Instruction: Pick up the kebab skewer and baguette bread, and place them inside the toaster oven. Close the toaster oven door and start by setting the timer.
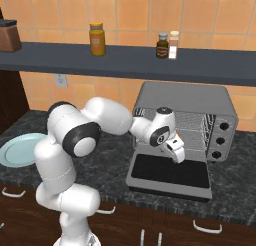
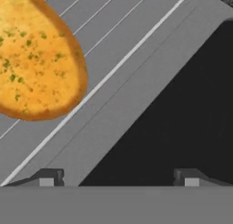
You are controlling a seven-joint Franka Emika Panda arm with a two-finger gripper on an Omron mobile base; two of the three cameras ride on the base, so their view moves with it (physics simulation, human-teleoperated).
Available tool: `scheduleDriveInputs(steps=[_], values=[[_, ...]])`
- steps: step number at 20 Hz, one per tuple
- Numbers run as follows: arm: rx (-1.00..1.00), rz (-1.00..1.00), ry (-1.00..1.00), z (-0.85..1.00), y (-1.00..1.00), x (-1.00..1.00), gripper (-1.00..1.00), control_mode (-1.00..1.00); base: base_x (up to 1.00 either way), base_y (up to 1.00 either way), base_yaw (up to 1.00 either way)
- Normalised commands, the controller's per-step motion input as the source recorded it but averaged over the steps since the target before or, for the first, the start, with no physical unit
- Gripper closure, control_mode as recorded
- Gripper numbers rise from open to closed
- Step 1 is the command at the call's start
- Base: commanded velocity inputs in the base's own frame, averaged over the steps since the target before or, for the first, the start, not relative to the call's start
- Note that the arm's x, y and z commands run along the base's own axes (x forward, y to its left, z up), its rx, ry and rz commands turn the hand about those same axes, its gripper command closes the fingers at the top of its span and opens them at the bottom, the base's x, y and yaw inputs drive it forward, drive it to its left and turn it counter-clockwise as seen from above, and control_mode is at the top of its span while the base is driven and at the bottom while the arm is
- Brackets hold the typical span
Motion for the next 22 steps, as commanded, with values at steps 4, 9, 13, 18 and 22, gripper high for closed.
scheduleDriveInputs(steps=[4, 9, 13, 18, 22], values=[[0.05, -0.11, -0.07, 0.00, 0.00, 0.11, -1.00, -1.00, 0.00, 0.00, 0.00], [0.05, -0.15, -0.15, -0.01, 0.01, 0.03, -1.00, -1.00, 0.00, 0.00, 0.00], [0.06, -0.13, -0.13, 0.01, 0.00, 0.02, -1.00, -1.00, 0.00, 0.00, 0.00], [0.04, -0.06, 0.00, 0.07, 0.00, -0.62, -1.00, -1.00, 0.00, 0.00, 0.00], [0.00, 0.04, 0.08, 0.19, 0.00, -1.00, -1.00, -1.00, 0.00, 0.00, 0.00]])
